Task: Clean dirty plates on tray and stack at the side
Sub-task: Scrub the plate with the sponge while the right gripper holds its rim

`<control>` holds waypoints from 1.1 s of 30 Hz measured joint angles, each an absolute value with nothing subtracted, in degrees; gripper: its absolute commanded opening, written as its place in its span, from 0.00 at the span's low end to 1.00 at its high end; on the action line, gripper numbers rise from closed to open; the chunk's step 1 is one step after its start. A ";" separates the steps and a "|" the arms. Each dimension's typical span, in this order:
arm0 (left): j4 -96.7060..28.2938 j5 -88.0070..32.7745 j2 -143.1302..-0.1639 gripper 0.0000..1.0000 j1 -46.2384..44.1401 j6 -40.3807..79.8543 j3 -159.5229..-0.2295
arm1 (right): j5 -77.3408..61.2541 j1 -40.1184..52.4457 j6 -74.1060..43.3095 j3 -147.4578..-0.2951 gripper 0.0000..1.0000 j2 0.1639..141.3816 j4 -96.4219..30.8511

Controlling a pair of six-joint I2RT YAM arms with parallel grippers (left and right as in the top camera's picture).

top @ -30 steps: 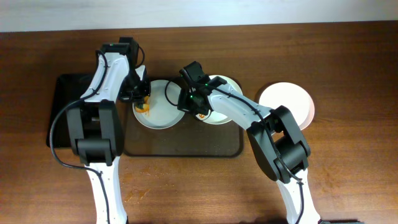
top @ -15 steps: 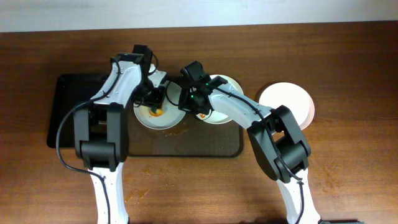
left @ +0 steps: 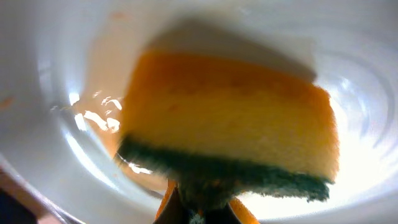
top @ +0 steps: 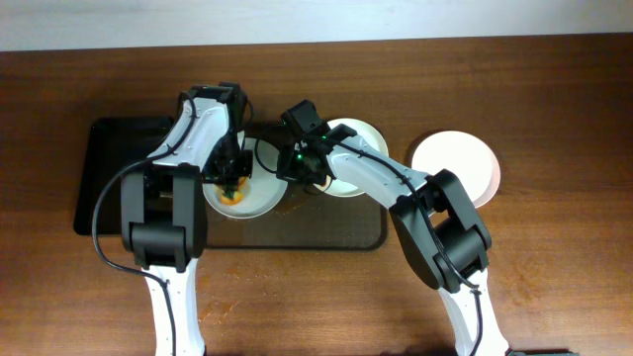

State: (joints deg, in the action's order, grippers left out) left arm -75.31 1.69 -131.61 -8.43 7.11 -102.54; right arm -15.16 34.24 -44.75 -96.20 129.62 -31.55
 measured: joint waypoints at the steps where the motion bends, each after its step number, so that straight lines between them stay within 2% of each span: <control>1: -75.90 0.49 -131.72 0.01 -8.23 5.21 -102.52 | -15.14 34.24 -44.58 -96.20 0.04 129.62 -31.46; 6: -74.54 -3.03 -131.79 0.01 -7.22 -2.22 -102.08 | -14.94 34.22 -44.31 -96.20 0.04 129.62 -31.35; 14: -62.00 11.79 -130.87 0.01 -9.10 13.76 -101.65 | -15.31 34.28 -44.84 -96.23 0.04 129.62 -29.71; 21: -52.23 25.23 -129.84 0.01 -9.74 22.74 -97.43 | -15.35 34.28 -44.95 -96.23 0.04 129.62 -29.74; 24: -48.95 27.35 -129.86 0.01 -10.15 23.55 -96.73 | -15.59 34.28 -45.01 -96.25 0.04 129.62 -29.69; 28: -42.72 23.03 -129.93 0.01 -10.39 10.35 -96.62 | -15.75 34.28 -45.04 -96.33 0.04 129.62 -30.37; 30: -41.10 13.72 -129.84 0.01 -9.76 -0.14 -97.71 | -15.99 34.22 -45.08 -96.33 0.04 129.60 -30.98; 33: -42.06 1.10 -129.84 0.00 -9.39 -9.72 -98.54 | -16.08 34.22 -45.04 -96.33 0.04 129.60 -31.00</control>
